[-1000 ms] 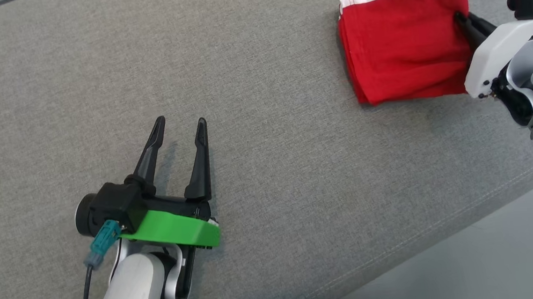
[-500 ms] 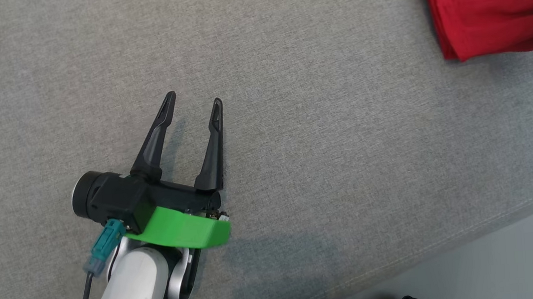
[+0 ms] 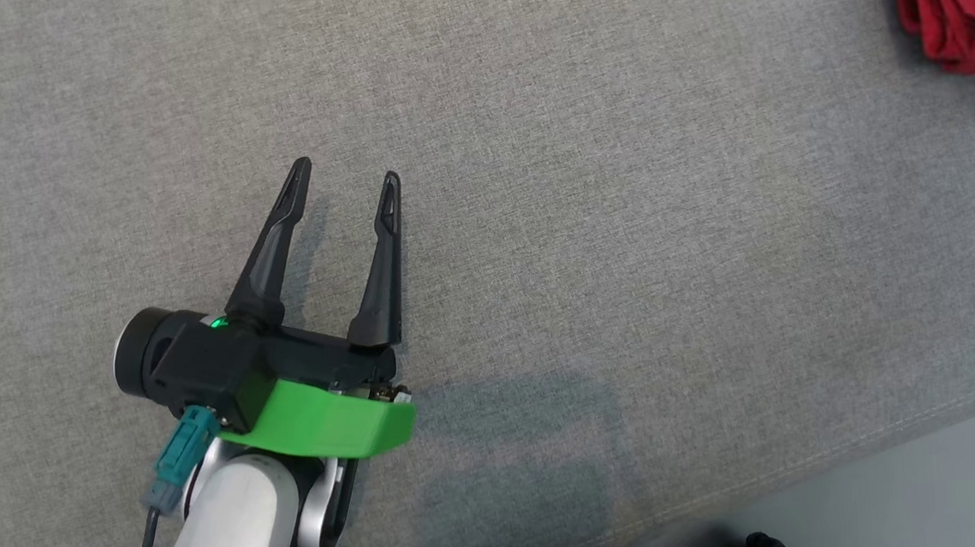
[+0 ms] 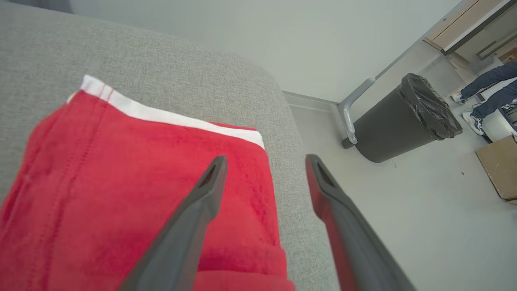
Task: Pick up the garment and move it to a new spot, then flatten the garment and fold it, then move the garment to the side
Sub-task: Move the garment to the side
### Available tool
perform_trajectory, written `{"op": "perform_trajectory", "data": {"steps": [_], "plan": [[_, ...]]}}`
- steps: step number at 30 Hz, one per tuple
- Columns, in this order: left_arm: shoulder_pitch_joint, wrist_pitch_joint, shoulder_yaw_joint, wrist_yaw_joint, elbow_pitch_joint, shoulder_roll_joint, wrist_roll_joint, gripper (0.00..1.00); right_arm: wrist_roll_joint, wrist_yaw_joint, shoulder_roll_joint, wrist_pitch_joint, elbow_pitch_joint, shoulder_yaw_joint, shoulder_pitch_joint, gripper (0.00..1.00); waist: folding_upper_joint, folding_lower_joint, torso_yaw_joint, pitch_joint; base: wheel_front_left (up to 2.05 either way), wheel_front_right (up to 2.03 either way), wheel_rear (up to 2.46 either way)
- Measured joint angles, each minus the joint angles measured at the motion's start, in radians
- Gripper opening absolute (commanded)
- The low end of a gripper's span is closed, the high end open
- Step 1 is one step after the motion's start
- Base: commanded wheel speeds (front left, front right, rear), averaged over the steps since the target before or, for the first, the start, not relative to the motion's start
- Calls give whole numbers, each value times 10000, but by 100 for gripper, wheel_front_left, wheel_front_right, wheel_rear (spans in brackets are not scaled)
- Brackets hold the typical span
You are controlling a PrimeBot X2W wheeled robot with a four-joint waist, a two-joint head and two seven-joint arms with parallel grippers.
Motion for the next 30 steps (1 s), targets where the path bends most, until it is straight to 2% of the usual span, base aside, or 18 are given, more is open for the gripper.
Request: {"op": "perform_trajectory", "data": {"steps": [8, 19, 30], "plan": [[1, -27, -15, 48, 100, 6, -71, 100, -763, 0, 221, -23, -359, -1089, 110, 100, 0, 0, -168, -174, 0, 0, 0], [0, -587, 359, 82, 1041, -79, -556, 100, -1971, 0, 683, -29, -2800, -2416, 1680, 100, 0, 0, -260, -1329, 0, 0, 0], [578, -1185, 1728, 533, 2865, -81, -1187, 100, -3057, 0, 1697, -29, -5338, -4040, 4149, 100, 0, 0, -180, -3159, 0, 0, 0]]}}
